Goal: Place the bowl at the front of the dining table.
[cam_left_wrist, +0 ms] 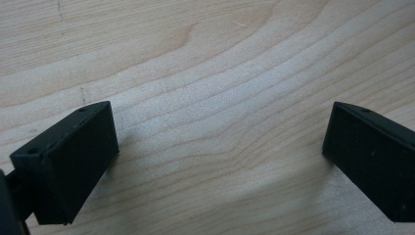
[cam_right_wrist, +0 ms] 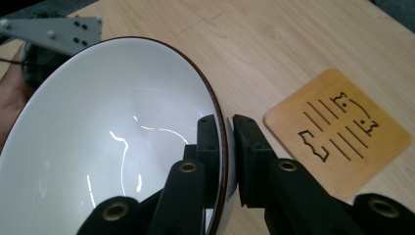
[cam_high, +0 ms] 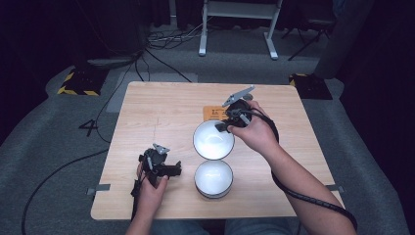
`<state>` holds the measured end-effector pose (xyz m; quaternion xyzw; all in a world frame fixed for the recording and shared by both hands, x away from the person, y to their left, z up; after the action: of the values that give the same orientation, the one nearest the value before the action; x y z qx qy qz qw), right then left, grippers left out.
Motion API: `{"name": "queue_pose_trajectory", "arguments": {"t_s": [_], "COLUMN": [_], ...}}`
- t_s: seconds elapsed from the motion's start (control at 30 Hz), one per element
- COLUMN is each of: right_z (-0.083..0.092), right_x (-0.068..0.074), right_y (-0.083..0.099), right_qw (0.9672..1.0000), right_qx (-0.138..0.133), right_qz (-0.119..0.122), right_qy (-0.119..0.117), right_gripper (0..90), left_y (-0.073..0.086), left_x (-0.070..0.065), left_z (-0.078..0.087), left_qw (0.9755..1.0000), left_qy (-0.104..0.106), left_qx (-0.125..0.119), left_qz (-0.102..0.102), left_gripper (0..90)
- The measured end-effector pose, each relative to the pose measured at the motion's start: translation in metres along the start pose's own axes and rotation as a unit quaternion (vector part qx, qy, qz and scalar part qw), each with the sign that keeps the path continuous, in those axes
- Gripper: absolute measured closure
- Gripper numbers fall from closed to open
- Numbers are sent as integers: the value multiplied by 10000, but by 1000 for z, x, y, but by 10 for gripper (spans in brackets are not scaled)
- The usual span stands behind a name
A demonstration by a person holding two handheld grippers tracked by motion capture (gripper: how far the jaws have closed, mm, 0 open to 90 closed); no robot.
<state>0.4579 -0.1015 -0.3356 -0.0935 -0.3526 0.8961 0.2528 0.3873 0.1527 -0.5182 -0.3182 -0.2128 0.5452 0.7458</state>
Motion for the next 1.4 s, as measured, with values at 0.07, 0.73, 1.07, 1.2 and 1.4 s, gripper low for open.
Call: {"name": "queue_pose_trajectory", "arguments": {"t_s": [0.07, 0.73, 1.07, 1.2, 1.4], "right_z": [0, -17, -23, -26, -32], "right_x": [-7, -73, -100, -109, -124], "right_y": [-3, -31, -36, -39, -41], "right_qw": [9999, 9905, 9843, 9819, 9763], "right_qx": [-31, -326, -263, -217, -244], "right_qz": [-87, -918, -1160, -1300, -1578], "right_qy": [83, 975, 1301, 1358, 1461], "right_gripper": [822, 822, 821, 821, 821], "left_y": [0, -2, -1, 0, 3], "left_x": [0, 0, -1, 0, -1], "left_z": [0, -2, -1, 0, 2], "left_qw": [10000, 10000, 10000, 10000, 10000], "left_qy": [4, -35, -7, -46, 5], "left_qx": [-5, -9, -2, -2, 4], "left_qz": [6, 12, 39, 5, 5], "left_gripper": [1, 1, 1, 2, 2]}}
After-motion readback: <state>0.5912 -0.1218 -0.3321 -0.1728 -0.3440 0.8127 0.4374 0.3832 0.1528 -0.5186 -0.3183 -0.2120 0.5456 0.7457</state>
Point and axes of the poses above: each handheld gripper's, and its own axes: z roughly backward along the jaws, y roughly out of its underside, x roughly to its left, the point moved 2 cm from there along -z, roughly forward along the jaws, and after that the axes turned 4 degrees about -x, right-handed, at the moved point
